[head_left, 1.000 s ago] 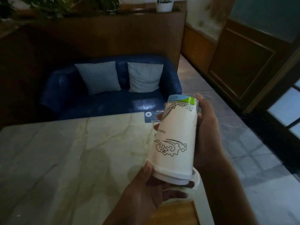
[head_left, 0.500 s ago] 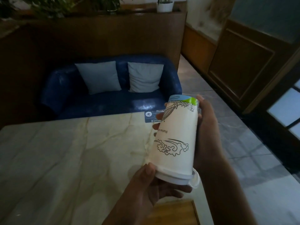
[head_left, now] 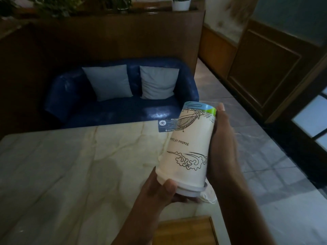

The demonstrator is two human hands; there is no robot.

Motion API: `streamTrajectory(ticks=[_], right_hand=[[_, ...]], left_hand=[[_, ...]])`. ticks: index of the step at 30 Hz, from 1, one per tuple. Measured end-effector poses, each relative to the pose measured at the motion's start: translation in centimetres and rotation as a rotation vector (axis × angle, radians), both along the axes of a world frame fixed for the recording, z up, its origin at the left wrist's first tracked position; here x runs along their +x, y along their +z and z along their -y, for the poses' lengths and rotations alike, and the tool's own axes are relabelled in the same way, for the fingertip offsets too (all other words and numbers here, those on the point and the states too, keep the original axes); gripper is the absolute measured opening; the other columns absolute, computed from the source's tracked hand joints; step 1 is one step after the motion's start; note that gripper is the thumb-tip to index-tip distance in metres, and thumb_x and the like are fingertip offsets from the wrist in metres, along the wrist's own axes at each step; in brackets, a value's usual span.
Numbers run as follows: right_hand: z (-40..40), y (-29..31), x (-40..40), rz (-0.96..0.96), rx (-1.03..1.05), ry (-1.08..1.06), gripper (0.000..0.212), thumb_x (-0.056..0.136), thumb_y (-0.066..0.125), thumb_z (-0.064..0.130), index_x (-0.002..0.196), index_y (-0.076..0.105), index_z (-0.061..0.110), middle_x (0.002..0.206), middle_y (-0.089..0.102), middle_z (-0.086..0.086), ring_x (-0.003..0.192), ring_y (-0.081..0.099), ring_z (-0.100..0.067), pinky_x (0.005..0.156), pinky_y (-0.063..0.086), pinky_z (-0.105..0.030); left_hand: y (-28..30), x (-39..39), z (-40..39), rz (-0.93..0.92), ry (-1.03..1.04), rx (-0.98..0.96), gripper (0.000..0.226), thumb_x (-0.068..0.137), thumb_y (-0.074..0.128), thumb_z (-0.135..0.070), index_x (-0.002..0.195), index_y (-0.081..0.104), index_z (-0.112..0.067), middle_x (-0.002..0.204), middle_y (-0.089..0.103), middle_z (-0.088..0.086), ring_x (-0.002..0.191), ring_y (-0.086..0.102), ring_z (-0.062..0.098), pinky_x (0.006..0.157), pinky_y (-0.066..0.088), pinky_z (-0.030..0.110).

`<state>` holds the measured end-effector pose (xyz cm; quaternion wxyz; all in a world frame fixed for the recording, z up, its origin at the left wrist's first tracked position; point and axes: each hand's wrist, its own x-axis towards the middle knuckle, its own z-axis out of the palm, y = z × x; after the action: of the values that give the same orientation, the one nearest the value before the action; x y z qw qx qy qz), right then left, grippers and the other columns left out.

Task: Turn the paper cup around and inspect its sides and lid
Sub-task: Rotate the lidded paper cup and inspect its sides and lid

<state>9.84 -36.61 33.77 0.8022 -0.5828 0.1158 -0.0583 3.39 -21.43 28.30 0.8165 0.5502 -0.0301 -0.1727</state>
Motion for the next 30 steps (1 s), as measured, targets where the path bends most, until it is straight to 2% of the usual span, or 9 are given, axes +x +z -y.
streamTrajectory(ticks=[4,8,14,19,22,24,27,28,30], right_hand=[[-0.2,0.0,0.0,0.005,-0.055,0.008,0.056,0.088,0.037,0.073,0.077,0.079,0.038,0.078,0.081,-0.009,0.067,0.080,-0.023,0.067,0.065,-0.040],[-0.2,-0.1,0.0,-0.008,-0.076,0.022,0.051,0.088,0.037,0.071,0.076,0.078,0.042,0.076,0.082,-0.006,0.064,0.080,-0.019,0.060,0.065,-0.033],[0.0,0.2,0.0,-0.008,-0.052,0.095,0.058,0.081,0.041,0.081,0.079,0.080,0.038,0.073,0.080,-0.005,0.064,0.078,-0.019,0.061,0.063,-0.029],[-0.2,0.8,0.0,0.015,-0.070,0.178,0.060,0.070,0.048,0.092,0.080,0.080,0.042,0.090,0.081,-0.015,0.076,0.080,-0.024,0.072,0.064,-0.038],[-0.6,1.0,0.1,0.042,-0.091,0.129,0.058,0.057,0.058,0.097,0.073,0.076,0.044,0.089,0.078,-0.019,0.071,0.077,-0.023,0.072,0.062,-0.042],[-0.4,1.0,0.0,0.049,-0.071,0.123,0.056,0.054,0.061,0.095,0.072,0.074,0.043,0.092,0.074,-0.025,0.068,0.075,-0.023,0.069,0.061,-0.040],[0.1,1.0,-0.1,0.046,0.044,0.190,0.054,0.058,0.066,0.089,0.077,0.080,0.040,0.088,0.081,-0.015,0.068,0.076,-0.019,0.065,0.063,-0.034],[0.2,1.0,-0.1,0.045,0.089,0.213,0.055,0.059,0.068,0.087,0.080,0.082,0.038,0.087,0.081,-0.011,0.070,0.077,-0.019,0.064,0.063,-0.033],[0.3,1.1,-0.2,0.045,0.158,0.232,0.058,0.061,0.070,0.082,0.086,0.084,0.032,0.092,0.083,-0.010,0.074,0.079,-0.019,0.065,0.064,-0.032]], left_hand=[[0.1,-0.1,0.2,0.033,0.083,0.049,0.079,0.047,0.086,-0.063,0.112,0.065,-0.024,0.113,0.071,0.016,0.099,0.068,0.041,0.075,0.059,0.047],[0.1,-0.1,0.5,0.106,0.122,0.135,0.084,0.046,0.087,-0.061,0.115,0.055,-0.026,0.111,0.072,-0.003,0.100,0.070,0.018,0.073,0.057,0.022],[-0.4,-0.3,1.1,0.173,0.216,0.310,0.085,0.038,0.088,-0.066,0.110,0.048,-0.049,0.114,0.067,-0.016,0.102,0.068,0.015,0.076,0.059,0.030],[-0.6,-0.4,1.7,0.208,0.308,0.437,0.095,0.027,0.088,-0.068,0.108,0.042,-0.050,0.110,0.062,-0.023,0.103,0.066,0.016,0.078,0.061,0.036],[-0.2,-0.6,1.8,0.249,0.298,0.493,0.098,0.026,0.086,-0.069,0.109,0.038,-0.050,0.109,0.057,-0.028,0.105,0.063,0.014,0.078,0.060,0.033],[0.1,-0.6,1.7,0.237,0.274,0.451,0.100,0.027,0.089,-0.066,0.113,0.039,-0.048,0.111,0.059,-0.026,0.107,0.064,0.017,0.080,0.059,0.037],[1.0,0.0,1.3,0.176,0.143,0.314,0.098,0.030,0.085,-0.071,0.116,0.044,-0.044,0.111,0.064,-0.010,0.099,0.068,0.009,0.069,0.060,0.026],[1.1,0.2,1.2,0.131,0.089,0.219,0.103,0.029,0.085,-0.070,0.117,0.045,-0.034,0.111,0.064,-0.001,0.095,0.070,0.011,0.063,0.060,0.025],[0.7,0.2,0.8,-0.021,0.010,-0.033,0.117,0.024,0.094,-0.056,0.121,0.048,-0.010,0.115,0.063,0.021,0.093,0.070,0.031,0.059,0.062,0.039]])
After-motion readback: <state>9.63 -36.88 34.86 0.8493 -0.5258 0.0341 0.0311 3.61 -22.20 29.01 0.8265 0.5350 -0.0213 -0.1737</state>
